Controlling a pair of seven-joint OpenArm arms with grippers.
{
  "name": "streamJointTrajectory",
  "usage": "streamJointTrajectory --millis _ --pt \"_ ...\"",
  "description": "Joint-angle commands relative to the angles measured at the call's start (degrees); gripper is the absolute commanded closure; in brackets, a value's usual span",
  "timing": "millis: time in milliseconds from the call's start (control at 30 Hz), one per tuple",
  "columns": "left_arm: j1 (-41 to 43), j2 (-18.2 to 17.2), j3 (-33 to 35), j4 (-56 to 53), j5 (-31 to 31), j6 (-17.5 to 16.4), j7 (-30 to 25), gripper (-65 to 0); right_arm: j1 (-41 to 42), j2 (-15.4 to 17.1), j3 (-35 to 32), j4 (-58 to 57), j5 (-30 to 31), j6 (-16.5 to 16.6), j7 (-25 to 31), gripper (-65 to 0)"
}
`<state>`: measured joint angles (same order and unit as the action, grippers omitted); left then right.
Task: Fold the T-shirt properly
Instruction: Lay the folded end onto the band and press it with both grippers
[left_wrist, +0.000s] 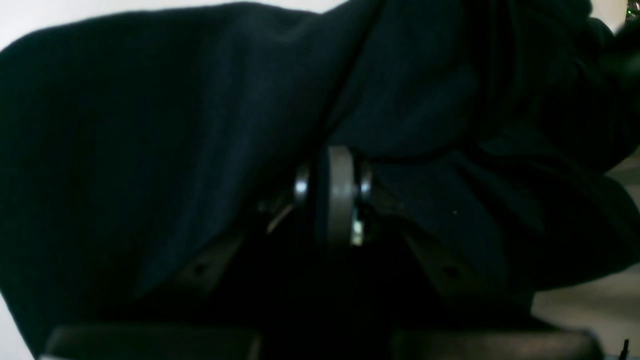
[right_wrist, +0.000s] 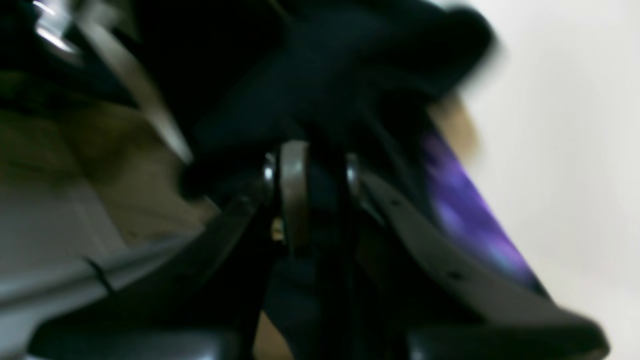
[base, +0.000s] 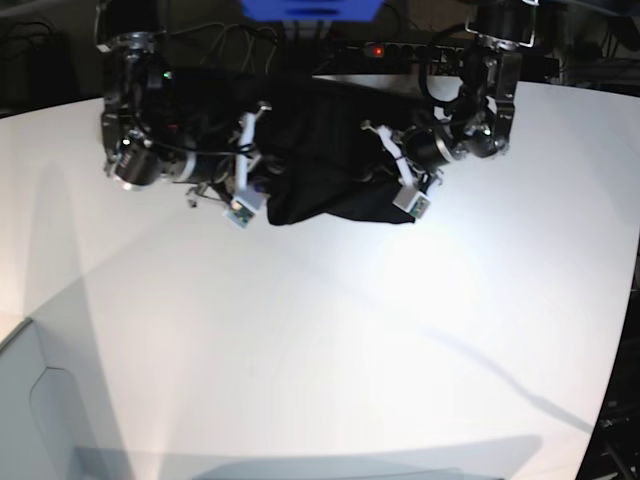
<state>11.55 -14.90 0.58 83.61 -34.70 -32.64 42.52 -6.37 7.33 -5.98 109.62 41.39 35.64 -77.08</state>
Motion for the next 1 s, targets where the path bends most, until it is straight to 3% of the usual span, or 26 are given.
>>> streamJointTrajectory --millis 0,300,433,533,767,967 --pt "0.4 -1.0 -0.3 -1.0 7.4 3.8 5.2 -6.3 1.0 -0.5 -0.7 1.1 1.2 -0.5 1.1 -10.6" --pt "0.4 -1.0 -0.3 -1.0 7.4 3.8 5.2 -6.3 4.3 -5.8 -4.6 -5.1 0.9 -1.2 1.5 -10.6" --pt "0.5 -1.0 -0.3 -1.0 7.4 3.8 5.2 -6.3 5.5 -6.6 -5.4 -7.9 0.9 -8.6 1.9 -10.6" --pt "0.5 -1.0 -0.3 -1.0 7.4 3.8 5.2 -6.3 6.1 -6.3 -8.4 -9.1 0.9 -11.9 4.2 -10.6" --pt "0.4 -1.0 -0.3 -1.0 7.4 3.8 5.1 -6.3 6.2 -3.9 -15.2 -13.1 0.9 -21.4 9.3 -10.6" --pt "0.4 -1.0 -0.3 -1.0 7.4 3.8 5.1 -6.3 7.0 0.4 -18.2 -13.1 0.9 -31.2 12.2 -10.6"
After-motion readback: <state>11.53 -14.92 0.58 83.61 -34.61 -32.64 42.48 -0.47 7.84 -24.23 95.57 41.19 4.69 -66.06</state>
